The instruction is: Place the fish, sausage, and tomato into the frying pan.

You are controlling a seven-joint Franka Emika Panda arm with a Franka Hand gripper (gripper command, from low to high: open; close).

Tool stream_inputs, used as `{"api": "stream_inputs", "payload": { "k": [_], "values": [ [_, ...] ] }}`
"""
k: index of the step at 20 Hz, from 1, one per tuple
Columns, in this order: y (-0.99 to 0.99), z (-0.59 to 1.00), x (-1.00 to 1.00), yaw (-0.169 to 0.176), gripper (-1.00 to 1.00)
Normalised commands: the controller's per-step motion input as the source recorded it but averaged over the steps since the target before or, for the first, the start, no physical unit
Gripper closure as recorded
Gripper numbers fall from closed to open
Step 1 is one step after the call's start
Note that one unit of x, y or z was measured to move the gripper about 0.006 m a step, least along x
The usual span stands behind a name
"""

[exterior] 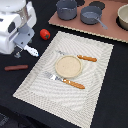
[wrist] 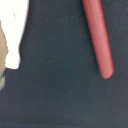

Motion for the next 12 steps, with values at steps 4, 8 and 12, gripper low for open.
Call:
{"api": "stream_inputs", "payload": {
  "k": [4,8,12],
  "values": [
    [-0.35,-0.35,-0.19,0.164,-1.00],
    [-0.17,-0.40,-0.07,0.119,-1.00],
    [-0.07,-0.42,0.00,0.074,-1.00]
  ]
}}
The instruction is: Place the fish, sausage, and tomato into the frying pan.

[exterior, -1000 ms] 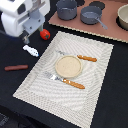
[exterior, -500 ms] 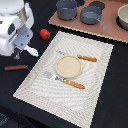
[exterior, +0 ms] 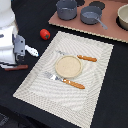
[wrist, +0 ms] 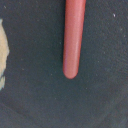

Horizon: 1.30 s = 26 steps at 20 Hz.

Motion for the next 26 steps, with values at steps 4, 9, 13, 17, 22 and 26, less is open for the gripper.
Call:
{"api": "stream_inputs", "payload": {
  "k": [4,9,13,17,22,26],
  "values": [
    [0.00,-0.41,0.00,0.048,-1.00],
    [-0.07,-0.44,-0.02,0.032,-1.00],
    [-0.16,-0.42,-0.09,0.031,-1.00],
    [-0.15,-0.37,-0.11,0.033,-1.00],
    [-0.06,-0.23,-0.03,0.040,1.00],
    [-0.01,-0.21,-0.01,0.046,1.00]
  ]
}}
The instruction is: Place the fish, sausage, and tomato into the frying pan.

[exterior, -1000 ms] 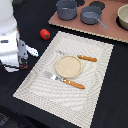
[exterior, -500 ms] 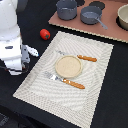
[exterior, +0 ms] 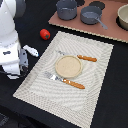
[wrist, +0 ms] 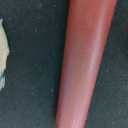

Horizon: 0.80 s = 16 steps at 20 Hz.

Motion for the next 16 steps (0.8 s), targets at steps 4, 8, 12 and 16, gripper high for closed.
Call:
{"api": "stream_inputs", "payload": {
  "k": [4,8,12,16],
  "values": [
    [0.00,-0.20,0.00,0.045,1.00],
    [0.00,-0.22,0.00,0.025,1.00],
    [0.00,-0.24,0.03,0.022,1.00],
    [0.07,0.46,0.12,0.012,1.00]
  ]
}}
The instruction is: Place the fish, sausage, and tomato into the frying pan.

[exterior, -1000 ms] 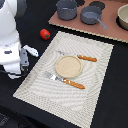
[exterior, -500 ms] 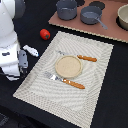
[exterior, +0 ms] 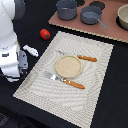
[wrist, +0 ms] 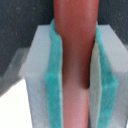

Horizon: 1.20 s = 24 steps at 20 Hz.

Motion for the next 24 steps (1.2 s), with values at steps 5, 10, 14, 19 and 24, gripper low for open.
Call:
{"api": "stream_inputs", "payload": {
  "k": [5,10,14,19,24],
  "values": [
    [0.50,1.00,0.51,-0.026,1.00],
    [0.71,1.00,0.75,-0.048,1.00],
    [0.73,1.00,0.82,-0.030,1.00],
    [0.77,1.00,0.91,-0.008,1.00],
    [0.79,1.00,0.88,0.000,1.00]
  ]
}}
